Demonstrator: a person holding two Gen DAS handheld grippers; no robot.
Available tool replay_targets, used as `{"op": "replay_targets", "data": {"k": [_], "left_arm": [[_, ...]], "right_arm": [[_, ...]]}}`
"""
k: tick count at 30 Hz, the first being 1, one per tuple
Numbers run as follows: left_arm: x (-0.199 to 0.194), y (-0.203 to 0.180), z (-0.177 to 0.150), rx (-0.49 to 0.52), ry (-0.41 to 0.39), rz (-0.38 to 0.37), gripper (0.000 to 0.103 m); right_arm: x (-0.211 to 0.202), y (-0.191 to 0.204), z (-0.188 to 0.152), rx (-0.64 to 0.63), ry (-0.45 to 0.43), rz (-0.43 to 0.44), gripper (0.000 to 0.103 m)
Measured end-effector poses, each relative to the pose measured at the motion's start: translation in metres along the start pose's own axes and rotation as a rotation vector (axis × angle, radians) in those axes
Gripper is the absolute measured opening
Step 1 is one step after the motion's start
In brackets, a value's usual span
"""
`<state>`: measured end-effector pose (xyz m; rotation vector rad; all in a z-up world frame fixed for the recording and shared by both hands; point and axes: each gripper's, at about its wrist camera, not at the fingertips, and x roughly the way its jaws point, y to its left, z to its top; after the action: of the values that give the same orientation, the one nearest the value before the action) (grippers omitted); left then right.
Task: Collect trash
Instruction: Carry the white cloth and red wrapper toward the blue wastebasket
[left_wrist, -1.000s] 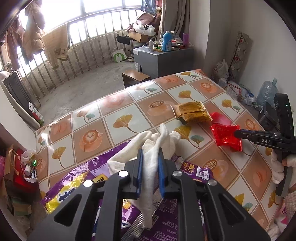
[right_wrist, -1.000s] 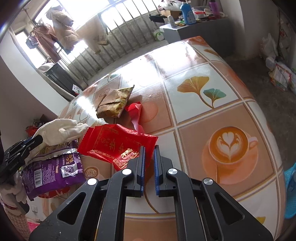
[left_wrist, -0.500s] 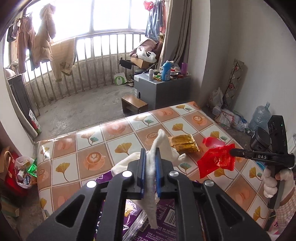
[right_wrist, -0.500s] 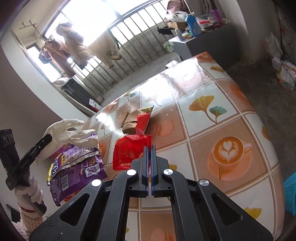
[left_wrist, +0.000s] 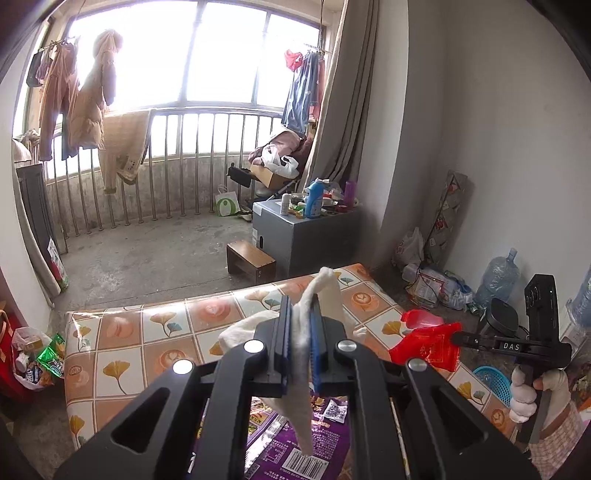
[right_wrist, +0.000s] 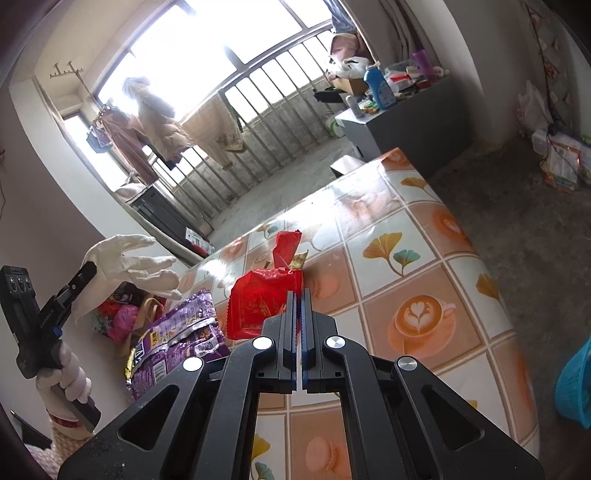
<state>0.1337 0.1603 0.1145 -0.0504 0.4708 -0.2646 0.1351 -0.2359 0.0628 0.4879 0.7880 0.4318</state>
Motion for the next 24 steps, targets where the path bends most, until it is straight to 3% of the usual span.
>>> {"op": "replay_targets", "data": {"k": [11, 24], "left_arm": [[-0.011, -0.051, 0.004, 0.028, -0.032, -0.101, 0.009], [-0.004, -0.139, 0.008, 0.108, 0.003, -0.257, 0.009]], "right_arm": [[-0.048, -0.023, -0.014, 0.071, -0.079, -0.036, 0.000], [-0.110, -0.069, -0.030, 0.184, -0.205, -0.075, 0.000]]}}
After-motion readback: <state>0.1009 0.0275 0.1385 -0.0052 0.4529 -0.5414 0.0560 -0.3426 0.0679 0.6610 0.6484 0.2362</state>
